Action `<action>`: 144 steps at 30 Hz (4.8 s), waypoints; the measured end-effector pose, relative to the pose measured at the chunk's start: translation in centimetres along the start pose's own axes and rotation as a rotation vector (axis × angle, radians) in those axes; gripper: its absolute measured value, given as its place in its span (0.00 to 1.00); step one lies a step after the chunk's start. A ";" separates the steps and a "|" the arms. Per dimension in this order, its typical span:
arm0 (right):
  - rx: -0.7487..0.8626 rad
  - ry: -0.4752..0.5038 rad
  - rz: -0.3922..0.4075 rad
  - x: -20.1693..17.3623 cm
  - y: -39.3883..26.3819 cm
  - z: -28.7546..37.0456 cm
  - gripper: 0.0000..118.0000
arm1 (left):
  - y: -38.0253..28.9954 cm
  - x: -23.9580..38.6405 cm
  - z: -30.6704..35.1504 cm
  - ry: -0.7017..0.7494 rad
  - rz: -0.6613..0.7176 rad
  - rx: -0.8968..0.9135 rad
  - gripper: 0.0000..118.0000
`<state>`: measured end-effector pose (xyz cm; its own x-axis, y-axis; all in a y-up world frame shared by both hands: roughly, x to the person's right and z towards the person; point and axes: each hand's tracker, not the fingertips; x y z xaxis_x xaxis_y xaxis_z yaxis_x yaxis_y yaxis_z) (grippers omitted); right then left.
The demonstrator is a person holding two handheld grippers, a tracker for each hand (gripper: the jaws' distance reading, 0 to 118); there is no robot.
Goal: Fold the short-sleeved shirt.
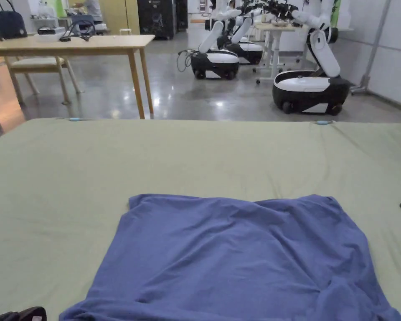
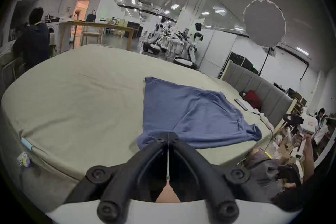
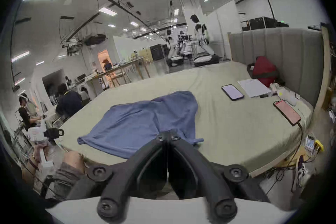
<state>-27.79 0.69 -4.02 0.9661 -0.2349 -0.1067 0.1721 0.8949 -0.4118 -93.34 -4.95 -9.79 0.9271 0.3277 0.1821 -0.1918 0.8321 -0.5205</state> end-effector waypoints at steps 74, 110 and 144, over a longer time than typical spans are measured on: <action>-0.526 -0.224 0.206 4.1 4.3 -38.4 0.07 | 10.0 -2.8 -28.4 0.154 -0.140 -0.329 0.00; -0.027 -0.067 -0.072 -0.1 1.6 -6.9 0.04 | 5.7 -1.2 -10.9 0.048 -0.005 -0.034 0.00; -0.479 -0.179 0.212 3.6 0.0 -32.4 0.74 | 5.4 -0.2 -20.9 0.097 -0.133 -0.371 0.06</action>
<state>-30.52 -12.43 -33.77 0.9949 0.0371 -0.0936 -0.0959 0.6331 -0.7681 -87.77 -9.91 -30.08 0.9654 0.1700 0.1979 0.0443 0.6406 -0.7666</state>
